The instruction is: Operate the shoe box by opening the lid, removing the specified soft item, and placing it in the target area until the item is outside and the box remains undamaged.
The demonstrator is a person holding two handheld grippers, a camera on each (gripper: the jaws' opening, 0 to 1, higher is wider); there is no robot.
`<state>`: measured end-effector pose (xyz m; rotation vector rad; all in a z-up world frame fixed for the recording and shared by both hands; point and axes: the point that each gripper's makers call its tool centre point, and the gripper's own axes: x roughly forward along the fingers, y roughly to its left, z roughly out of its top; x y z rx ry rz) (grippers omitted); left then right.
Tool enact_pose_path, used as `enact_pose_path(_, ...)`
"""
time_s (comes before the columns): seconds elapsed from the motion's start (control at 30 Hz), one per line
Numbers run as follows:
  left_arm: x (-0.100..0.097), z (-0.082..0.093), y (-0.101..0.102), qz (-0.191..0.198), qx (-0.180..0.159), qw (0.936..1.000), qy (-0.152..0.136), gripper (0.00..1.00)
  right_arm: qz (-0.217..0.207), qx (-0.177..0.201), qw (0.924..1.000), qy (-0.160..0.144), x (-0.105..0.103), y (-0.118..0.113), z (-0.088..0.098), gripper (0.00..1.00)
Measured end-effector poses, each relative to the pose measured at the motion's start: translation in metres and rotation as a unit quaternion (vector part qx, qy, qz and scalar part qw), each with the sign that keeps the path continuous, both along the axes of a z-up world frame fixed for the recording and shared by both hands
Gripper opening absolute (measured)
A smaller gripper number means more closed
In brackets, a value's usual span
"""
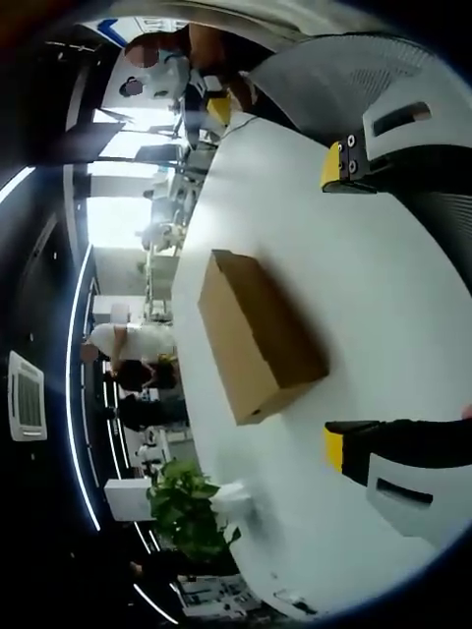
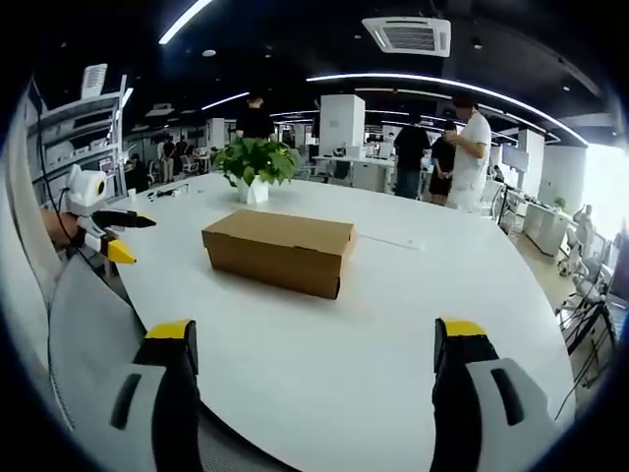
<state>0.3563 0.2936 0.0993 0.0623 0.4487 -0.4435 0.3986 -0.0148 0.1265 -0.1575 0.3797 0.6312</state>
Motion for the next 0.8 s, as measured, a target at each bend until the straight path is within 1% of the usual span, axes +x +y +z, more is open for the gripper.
enact_pose_path(0.47,0.004,0.002,-0.001,0.000,-0.001,1.0000,0.002,0.98,0.008,-0.003,1.0000,0.001,0.006,-0.001,0.001,0.95)
enact_pose_path(0.57,0.007,0.003,0.000,0.002,-0.004,1.0000,0.002,0.98,0.011,-0.006,0.9999,0.000,0.009,-0.001,0.002,0.95)
enact_pose_path(0.8,0.016,0.003,0.003,0.003,0.003,1.0000,0.002,0.97,0.015,-0.006,0.9999,0.000,0.017,0.000,0.002,0.95)
